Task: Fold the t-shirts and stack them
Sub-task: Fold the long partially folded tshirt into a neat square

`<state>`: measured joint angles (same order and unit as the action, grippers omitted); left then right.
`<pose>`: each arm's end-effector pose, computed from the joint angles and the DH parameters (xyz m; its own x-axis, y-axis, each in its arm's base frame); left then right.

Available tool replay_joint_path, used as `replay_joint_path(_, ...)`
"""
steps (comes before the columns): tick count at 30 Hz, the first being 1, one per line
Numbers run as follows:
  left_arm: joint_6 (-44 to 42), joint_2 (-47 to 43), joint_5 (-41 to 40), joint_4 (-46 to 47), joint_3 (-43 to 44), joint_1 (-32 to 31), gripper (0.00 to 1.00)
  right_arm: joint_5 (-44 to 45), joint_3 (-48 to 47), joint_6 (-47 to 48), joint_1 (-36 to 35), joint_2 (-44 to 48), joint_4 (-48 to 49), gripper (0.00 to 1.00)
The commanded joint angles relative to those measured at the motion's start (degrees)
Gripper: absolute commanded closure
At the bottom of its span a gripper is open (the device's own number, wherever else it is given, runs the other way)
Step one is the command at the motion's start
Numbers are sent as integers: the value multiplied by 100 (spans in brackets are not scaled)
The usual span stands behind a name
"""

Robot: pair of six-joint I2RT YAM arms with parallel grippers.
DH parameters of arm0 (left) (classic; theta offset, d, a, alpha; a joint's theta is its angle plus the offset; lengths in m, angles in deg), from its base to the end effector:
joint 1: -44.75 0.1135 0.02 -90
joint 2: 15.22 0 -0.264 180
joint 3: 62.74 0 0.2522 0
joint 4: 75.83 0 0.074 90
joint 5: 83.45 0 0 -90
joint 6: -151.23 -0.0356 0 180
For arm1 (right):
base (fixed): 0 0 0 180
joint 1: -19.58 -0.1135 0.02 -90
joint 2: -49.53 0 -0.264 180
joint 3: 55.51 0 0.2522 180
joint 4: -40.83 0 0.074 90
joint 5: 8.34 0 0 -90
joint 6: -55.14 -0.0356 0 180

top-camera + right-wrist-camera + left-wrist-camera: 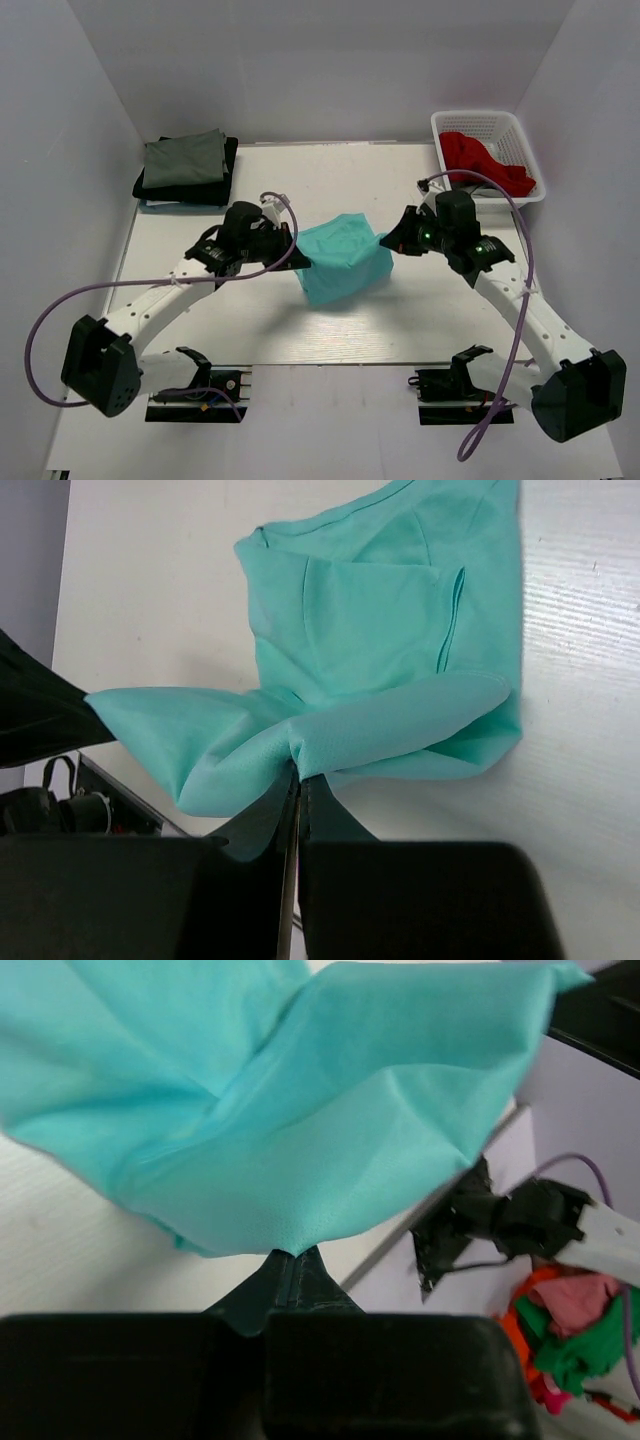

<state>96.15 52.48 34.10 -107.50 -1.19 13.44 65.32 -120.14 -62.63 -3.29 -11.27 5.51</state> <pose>0.2084 -0.1460 0.2660 -0.8720 -0.0636 -0.4854 0.3339 0.6478 -0.6847 0.2127 0.1006 0.3043 -0.7026 0.1889 -0.6860 -0.3013 0.7944 0.5273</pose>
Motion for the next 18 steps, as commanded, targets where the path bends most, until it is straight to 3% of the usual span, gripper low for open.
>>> replay_joint_path(1, -90, 251, -609, 60, 371, 116, 100, 210, -352, -132, 37, -213, 749, 100)
replay_joint_path(8, 6, 848, -1445, 104, 600, 406, 100, 473, -879, -9, 99, -1135, 811, 100)
replay_joint_path(18, 6, 1737, -1560, 297, 1057, 1021, 100, 26, -1995, 105, 292, -2778, 1119, 100)
